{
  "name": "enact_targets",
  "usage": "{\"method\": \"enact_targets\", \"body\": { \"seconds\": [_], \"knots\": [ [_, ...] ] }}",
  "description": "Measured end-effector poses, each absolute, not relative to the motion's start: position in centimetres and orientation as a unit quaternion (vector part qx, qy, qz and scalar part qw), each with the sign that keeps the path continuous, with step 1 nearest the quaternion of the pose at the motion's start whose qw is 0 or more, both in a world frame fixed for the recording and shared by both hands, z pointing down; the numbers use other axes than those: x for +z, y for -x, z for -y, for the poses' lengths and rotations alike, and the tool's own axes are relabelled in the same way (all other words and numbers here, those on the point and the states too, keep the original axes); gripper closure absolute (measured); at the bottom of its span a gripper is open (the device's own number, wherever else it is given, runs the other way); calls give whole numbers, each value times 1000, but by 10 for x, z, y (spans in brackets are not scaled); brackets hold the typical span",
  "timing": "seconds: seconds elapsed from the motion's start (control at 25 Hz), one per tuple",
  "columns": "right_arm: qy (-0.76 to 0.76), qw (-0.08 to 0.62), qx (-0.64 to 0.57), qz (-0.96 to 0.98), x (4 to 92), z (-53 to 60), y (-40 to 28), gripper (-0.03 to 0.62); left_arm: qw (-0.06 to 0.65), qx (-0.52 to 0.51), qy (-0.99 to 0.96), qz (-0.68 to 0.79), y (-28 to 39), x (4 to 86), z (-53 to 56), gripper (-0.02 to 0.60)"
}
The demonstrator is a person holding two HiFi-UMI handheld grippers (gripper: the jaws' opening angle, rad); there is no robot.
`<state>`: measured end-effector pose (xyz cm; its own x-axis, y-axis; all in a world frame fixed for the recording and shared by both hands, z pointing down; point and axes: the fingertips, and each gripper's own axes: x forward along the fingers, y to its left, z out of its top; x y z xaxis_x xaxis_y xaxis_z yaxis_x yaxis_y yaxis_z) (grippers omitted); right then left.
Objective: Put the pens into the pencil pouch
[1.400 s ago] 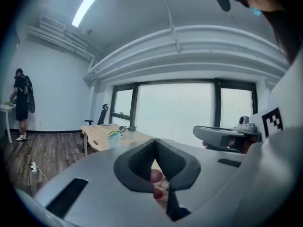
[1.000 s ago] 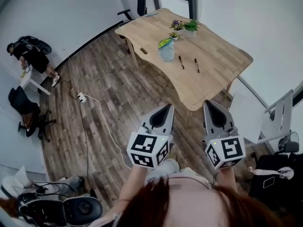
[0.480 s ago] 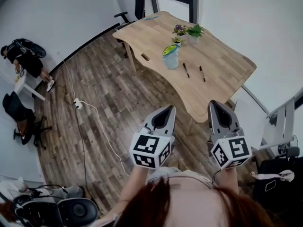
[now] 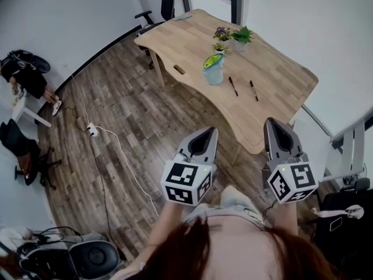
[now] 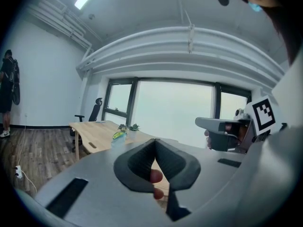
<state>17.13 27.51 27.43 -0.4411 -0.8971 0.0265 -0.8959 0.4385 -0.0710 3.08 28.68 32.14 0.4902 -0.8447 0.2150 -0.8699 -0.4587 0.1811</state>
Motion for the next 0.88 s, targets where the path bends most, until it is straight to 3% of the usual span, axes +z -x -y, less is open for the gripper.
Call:
{"method": "enact_targets", "body": {
  "seconds": [0.88],
  "knots": [
    [533,-41,-44,-844,291,-100,-170,592,144,49,-849,506,-11,334,-112,578]
  ]
}}
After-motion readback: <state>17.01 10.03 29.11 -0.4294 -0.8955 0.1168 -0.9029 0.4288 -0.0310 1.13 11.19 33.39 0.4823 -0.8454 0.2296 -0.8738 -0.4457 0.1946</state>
